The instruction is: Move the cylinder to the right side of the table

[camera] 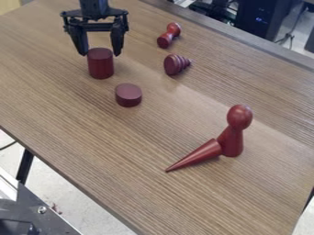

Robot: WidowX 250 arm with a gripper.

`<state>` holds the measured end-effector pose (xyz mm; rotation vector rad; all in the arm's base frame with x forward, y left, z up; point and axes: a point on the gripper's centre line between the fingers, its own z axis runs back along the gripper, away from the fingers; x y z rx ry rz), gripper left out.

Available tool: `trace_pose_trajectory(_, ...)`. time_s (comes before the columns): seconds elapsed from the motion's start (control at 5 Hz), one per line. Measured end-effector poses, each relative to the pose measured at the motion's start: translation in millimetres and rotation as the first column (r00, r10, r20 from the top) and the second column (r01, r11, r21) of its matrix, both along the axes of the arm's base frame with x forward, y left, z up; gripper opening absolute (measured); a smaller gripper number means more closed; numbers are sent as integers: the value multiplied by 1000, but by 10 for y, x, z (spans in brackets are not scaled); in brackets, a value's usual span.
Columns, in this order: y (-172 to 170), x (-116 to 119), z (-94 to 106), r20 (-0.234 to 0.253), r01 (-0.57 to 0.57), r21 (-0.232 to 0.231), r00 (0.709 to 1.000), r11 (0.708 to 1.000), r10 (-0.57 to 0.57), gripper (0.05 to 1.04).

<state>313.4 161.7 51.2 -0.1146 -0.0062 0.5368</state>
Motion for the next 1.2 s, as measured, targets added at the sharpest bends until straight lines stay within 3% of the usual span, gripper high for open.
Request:
trace_pose_trajectory(0.6, 29, 40, -97, -87, 17, -37, 996, 999, -20, 982)
trace_pose_trajectory(0.8, 12, 63, -104, -74, 16, -40, 997, 999, -19, 768)
trace_pose_trajectory(1.2, -87, -6, -98, -94, 8, -55, 996, 998, -13, 759)
